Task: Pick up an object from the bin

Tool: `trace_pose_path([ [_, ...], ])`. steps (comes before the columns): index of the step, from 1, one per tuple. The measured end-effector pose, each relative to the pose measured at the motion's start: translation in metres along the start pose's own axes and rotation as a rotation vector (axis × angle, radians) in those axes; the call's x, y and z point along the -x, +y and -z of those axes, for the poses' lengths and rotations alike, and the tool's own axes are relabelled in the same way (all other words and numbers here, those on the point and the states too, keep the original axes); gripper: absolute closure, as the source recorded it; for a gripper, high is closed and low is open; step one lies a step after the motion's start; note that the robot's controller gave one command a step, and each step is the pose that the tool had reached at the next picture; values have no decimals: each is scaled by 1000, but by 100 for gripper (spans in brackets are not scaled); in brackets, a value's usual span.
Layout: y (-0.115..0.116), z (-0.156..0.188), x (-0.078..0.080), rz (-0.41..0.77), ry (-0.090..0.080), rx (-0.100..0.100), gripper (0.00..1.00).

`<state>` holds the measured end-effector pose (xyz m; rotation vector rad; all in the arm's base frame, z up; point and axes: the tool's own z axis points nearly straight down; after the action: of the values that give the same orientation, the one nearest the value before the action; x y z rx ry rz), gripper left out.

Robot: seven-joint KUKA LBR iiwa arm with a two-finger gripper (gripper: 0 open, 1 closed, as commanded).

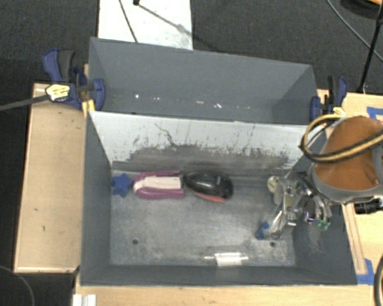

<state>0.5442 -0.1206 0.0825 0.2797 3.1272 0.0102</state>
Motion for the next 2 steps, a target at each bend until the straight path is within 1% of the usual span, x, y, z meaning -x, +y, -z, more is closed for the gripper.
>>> trace_pose_path([
  [1,-14,-11,-33,562,0,-6,0],
  [2,-29,-10,-56,639,-7,-7,0],
])
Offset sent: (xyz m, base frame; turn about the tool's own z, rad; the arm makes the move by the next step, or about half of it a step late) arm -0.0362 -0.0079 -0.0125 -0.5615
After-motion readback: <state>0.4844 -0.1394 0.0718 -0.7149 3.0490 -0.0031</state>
